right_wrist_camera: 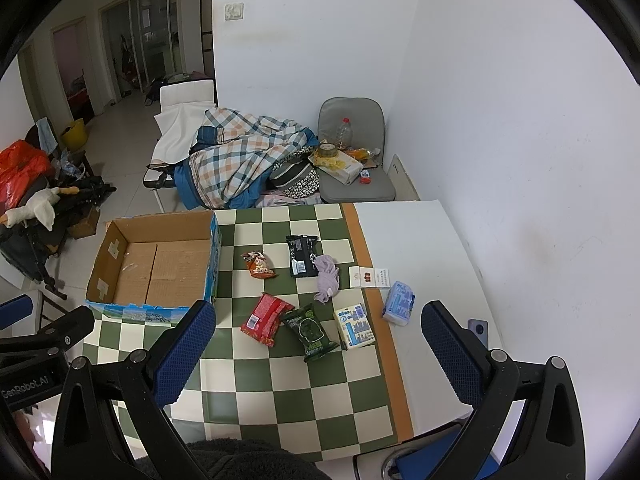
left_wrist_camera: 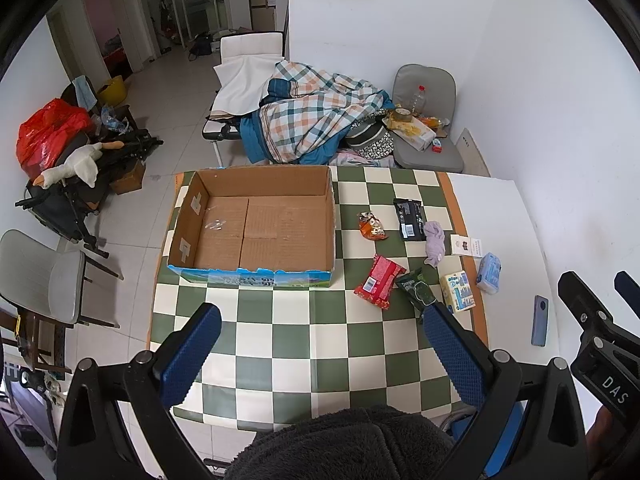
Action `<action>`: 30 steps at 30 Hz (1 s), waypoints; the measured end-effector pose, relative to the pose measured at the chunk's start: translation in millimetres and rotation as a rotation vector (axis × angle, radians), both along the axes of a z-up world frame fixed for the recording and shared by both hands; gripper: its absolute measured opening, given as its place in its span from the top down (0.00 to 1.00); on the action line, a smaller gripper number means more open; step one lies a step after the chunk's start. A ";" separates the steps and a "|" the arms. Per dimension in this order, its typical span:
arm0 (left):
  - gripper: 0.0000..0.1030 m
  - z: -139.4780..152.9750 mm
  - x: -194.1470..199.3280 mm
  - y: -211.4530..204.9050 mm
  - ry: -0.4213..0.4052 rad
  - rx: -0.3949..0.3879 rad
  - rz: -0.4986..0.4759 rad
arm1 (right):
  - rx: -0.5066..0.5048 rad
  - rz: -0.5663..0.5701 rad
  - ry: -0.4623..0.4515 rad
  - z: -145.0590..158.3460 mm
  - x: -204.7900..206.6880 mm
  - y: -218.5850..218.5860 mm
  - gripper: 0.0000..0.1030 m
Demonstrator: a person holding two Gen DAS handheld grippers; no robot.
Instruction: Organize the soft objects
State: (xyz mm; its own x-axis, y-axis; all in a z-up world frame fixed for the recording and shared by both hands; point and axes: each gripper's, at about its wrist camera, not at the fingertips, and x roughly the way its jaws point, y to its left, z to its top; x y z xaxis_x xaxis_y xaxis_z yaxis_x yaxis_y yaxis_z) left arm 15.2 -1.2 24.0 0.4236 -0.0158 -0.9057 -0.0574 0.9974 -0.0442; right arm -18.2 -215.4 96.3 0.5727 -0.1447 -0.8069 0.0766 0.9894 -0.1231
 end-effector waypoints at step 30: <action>0.09 -266.9 184.4 -134.4 0.410 0.143 -0.372 | 0.106 -0.088 0.435 -252.7 139.6 -140.0 0.00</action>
State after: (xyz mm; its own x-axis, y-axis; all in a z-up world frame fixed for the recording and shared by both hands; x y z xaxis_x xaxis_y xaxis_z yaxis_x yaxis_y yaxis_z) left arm 199.7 -135.6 -242.9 0.0268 0.0381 -0.9989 0.3147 0.9481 0.0446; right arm 121.4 -355.4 -156.4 0.1668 -0.0812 -0.9826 0.1244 0.9904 -0.0608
